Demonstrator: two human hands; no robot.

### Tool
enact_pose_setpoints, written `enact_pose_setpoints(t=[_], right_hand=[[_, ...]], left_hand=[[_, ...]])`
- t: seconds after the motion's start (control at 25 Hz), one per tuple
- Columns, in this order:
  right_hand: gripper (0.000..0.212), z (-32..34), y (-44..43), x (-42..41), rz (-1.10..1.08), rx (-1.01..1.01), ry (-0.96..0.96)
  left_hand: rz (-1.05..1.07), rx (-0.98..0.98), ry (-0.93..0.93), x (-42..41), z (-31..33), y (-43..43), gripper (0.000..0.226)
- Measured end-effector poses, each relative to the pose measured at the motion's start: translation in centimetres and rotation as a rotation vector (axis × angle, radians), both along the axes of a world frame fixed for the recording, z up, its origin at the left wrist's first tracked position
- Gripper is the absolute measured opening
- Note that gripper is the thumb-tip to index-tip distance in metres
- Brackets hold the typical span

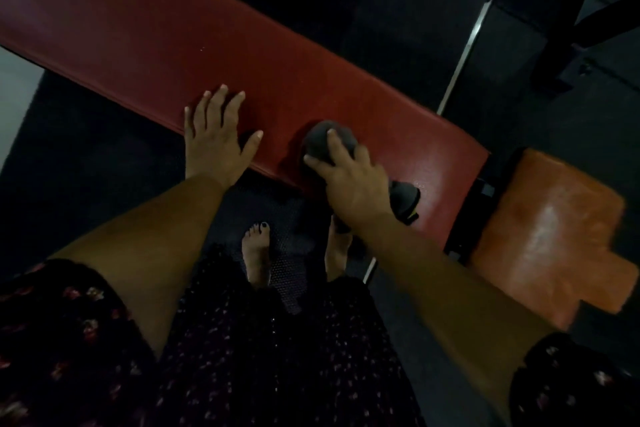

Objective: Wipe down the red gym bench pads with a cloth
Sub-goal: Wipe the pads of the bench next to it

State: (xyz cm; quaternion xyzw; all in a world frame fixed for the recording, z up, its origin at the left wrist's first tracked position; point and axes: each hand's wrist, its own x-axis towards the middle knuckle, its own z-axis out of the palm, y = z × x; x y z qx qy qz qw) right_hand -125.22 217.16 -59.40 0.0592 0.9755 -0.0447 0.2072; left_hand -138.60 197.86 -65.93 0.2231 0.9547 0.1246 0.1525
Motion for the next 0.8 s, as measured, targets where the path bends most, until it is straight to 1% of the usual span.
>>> enact_pose_setpoints(t=[0.08,0.16,0.24,0.36,0.4,0.44,0.52,0.68,0.72,0.8], right_hand=[[0.052,-0.2,3.9,-2.7,-0.108,0.006,-0.036],[0.051,-0.4,7.2,-4.4,-0.116,0.058,-0.026],[0.049,-0.6,9.8,-5.8,-0.146,0.083,-0.015],[0.049,-0.4,11.3,-8.1,-0.294,0.017,-0.040],[0.049,-0.3,11.1,-8.5,-0.278,0.030,-0.044],[0.050,-0.1,10.6,-8.4,-0.220,0.063,-0.037],[0.054,0.1,8.8,-7.4,-0.033,0.101,-0.015],[0.062,0.4,4.0,-3.7,0.311,0.024,-0.063],[0.061,0.3,2.6,-2.5,0.412,0.027,-0.045],[0.050,0.1,-0.1,-0.5,0.559,0.006,-0.020]], left_hand=[[0.042,-0.007,0.012,0.6,0.0,0.7,0.066],[0.098,-0.003,0.041,1.1,0.1,1.5,0.067],[0.191,0.011,0.021,1.6,-0.1,2.3,0.066],[0.270,0.037,-0.001,1.9,-0.2,2.9,0.067],[0.287,0.039,-0.011,1.9,-0.2,3.0,0.066],[0.296,0.036,-0.021,1.9,-0.1,3.2,0.065],[0.304,0.044,-0.023,2.0,0.1,3.2,0.064],[0.280,0.079,-0.046,2.0,0.3,1.9,0.063],[0.283,0.067,-0.049,2.1,0.3,1.5,0.062],[0.306,0.045,-0.037,2.5,0.2,0.9,0.057]])
